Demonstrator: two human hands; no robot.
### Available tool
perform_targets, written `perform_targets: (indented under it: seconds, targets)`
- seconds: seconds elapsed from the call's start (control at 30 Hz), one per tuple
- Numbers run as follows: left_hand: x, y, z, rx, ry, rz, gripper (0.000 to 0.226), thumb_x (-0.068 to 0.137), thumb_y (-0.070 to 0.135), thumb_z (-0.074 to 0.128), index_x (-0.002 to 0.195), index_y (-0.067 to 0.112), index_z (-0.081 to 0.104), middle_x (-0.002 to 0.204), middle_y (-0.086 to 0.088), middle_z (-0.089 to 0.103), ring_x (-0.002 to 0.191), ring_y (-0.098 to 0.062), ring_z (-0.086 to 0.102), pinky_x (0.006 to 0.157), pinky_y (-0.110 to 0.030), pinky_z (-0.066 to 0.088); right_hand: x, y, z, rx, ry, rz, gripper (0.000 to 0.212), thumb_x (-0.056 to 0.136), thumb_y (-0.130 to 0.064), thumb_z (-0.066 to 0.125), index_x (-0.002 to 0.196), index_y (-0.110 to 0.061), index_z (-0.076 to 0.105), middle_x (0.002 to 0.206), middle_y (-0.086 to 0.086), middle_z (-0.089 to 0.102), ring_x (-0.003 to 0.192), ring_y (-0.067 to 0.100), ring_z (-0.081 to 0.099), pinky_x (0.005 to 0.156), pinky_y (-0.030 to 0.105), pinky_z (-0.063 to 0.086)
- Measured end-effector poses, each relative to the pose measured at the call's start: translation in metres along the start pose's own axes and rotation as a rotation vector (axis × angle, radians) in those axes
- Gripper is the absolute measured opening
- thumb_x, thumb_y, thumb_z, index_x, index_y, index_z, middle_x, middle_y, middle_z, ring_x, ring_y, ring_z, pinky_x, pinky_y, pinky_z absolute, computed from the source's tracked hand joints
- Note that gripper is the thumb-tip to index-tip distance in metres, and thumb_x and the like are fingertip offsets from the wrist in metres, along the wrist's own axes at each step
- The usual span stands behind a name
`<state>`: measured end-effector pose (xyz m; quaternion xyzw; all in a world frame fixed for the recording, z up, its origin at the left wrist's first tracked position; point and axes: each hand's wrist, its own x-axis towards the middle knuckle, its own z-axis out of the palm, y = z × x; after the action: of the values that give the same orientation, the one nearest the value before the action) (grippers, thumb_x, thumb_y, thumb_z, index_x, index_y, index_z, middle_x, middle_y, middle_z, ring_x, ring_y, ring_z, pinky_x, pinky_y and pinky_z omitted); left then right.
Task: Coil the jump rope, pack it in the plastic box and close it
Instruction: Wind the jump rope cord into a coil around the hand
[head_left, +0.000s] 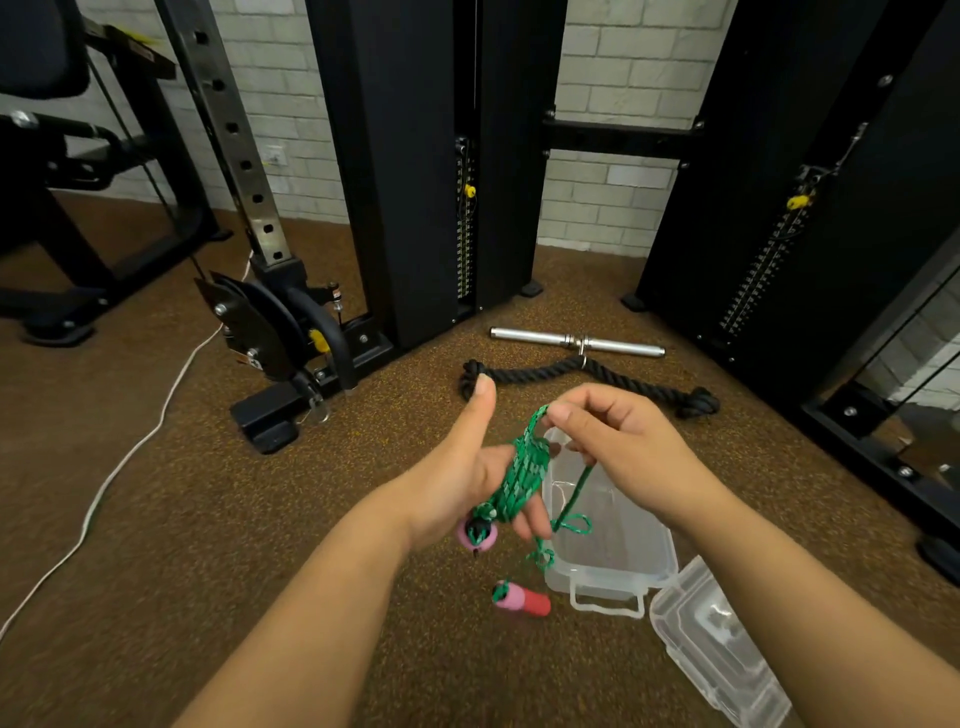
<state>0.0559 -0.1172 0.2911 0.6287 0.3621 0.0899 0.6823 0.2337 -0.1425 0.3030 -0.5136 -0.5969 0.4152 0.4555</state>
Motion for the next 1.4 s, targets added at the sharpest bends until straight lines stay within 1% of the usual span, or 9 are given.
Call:
perform_targets:
  seconds: [0.17, 0.3, 0.6, 0.77, 0.97, 1.1, 1.2, 1.3, 1.4]
  targets:
    - [-0.005, 0.008, 0.006, -0.193, -0.098, 0.048, 0.056, 0.098, 0.048, 0.026, 0.126, 0.01, 0.056, 0.07, -0.01, 0.062, 0.052, -0.011, 0.059, 0.053, -0.017, 0.047, 0.004, 0.017, -0.003, 0.006, 0.072, 0.042, 0.016, 0.09, -0.017, 0.059, 0.086, -0.005, 0.069, 0.072, 0.005, 0.061, 0.06, 0.004, 0.053, 0.06, 0.018, 0.044]
    - [-0.007, 0.006, 0.001, -0.279, -0.059, 0.117, 0.045, 0.099, 0.044, 0.033, 0.121, 0.019, 0.064, 0.064, -0.004, 0.06, 0.049, -0.016, 0.052, 0.045, -0.024, 0.04, 0.004, 0.025, 0.0, 0.044, -0.01, 0.085, 0.021, 0.095, -0.007, 0.049, 0.101, -0.004, 0.069, 0.084, -0.003, 0.068, 0.075, -0.001, 0.061, 0.07, 0.011, 0.047]
    - [-0.003, 0.003, -0.008, -0.402, 0.161, 0.222, 0.047, 0.096, 0.043, 0.038, 0.123, 0.015, 0.064, 0.058, 0.0, 0.048, 0.053, -0.011, 0.043, 0.055, -0.022, 0.042, 0.002, 0.031, 0.006, -0.036, 0.037, 0.181, 0.025, 0.093, -0.03, 0.054, 0.075, -0.022, 0.069, 0.061, 0.004, 0.047, 0.064, 0.019, 0.045, 0.064, 0.031, 0.041]
    - [0.0, 0.004, -0.01, -0.543, 0.254, 0.27, 0.045, 0.099, 0.041, 0.035, 0.118, 0.014, 0.065, 0.052, 0.003, 0.046, 0.05, -0.009, 0.044, 0.06, -0.025, 0.035, 0.002, 0.034, 0.008, 0.029, -0.111, 0.213, 0.024, 0.097, -0.013, 0.046, 0.103, -0.021, 0.069, 0.068, -0.004, 0.058, 0.063, 0.003, 0.054, 0.066, 0.015, 0.048]
    - [0.001, 0.007, -0.013, -0.672, 0.366, 0.319, 0.047, 0.1, 0.044, 0.028, 0.129, 0.021, 0.057, 0.076, -0.001, 0.069, 0.065, -0.011, 0.06, 0.072, -0.03, 0.044, -0.005, 0.039, 0.02, -0.198, -0.133, 0.2, 0.034, 0.094, -0.039, 0.049, 0.066, -0.028, 0.067, 0.052, 0.0, 0.048, 0.053, 0.018, 0.045, 0.057, 0.032, 0.038]
    - [0.002, 0.006, -0.013, -0.475, 0.457, 0.296, 0.037, 0.101, 0.047, 0.016, 0.122, 0.046, 0.046, 0.111, 0.006, 0.073, 0.097, -0.011, 0.069, 0.08, -0.037, 0.043, -0.01, 0.038, 0.028, -0.51, -0.302, 0.037, 0.022, 0.096, -0.037, 0.044, 0.093, -0.034, 0.065, 0.063, -0.007, 0.056, 0.058, 0.006, 0.049, 0.059, 0.03, 0.039]
    - [0.004, -0.002, -0.01, -0.051, 0.588, 0.177, 0.056, 0.097, 0.057, 0.008, 0.087, 0.063, 0.062, 0.109, 0.001, 0.072, 0.105, -0.021, 0.064, 0.072, -0.035, 0.043, -0.013, 0.029, 0.029, -0.542, -0.373, -0.022, 0.023, 0.096, -0.025, 0.045, 0.103, -0.026, 0.066, 0.069, -0.029, 0.061, 0.067, -0.009, 0.055, 0.061, 0.018, 0.038]
    - [0.006, -0.014, -0.006, 0.169, 0.576, 0.031, 0.077, 0.081, 0.08, 0.004, 0.094, 0.041, 0.069, 0.107, -0.005, 0.066, 0.094, -0.02, 0.062, 0.066, -0.03, 0.044, -0.01, 0.02, 0.023, -0.345, -0.309, -0.028, 0.022, 0.095, -0.02, 0.048, 0.092, -0.024, 0.069, 0.098, -0.016, 0.072, 0.097, 0.001, 0.065, 0.079, 0.028, 0.052]
    - [0.003, -0.012, -0.003, 0.221, 0.439, 0.015, 0.083, 0.079, 0.081, 0.006, 0.078, 0.022, 0.065, 0.071, 0.009, 0.065, 0.058, -0.001, 0.056, 0.059, -0.026, 0.041, -0.004, 0.014, 0.011, -0.158, -0.17, 0.001, 0.023, 0.096, -0.024, 0.05, 0.08, -0.021, 0.066, 0.067, -0.011, 0.064, 0.063, 0.004, 0.057, 0.064, 0.019, 0.045]
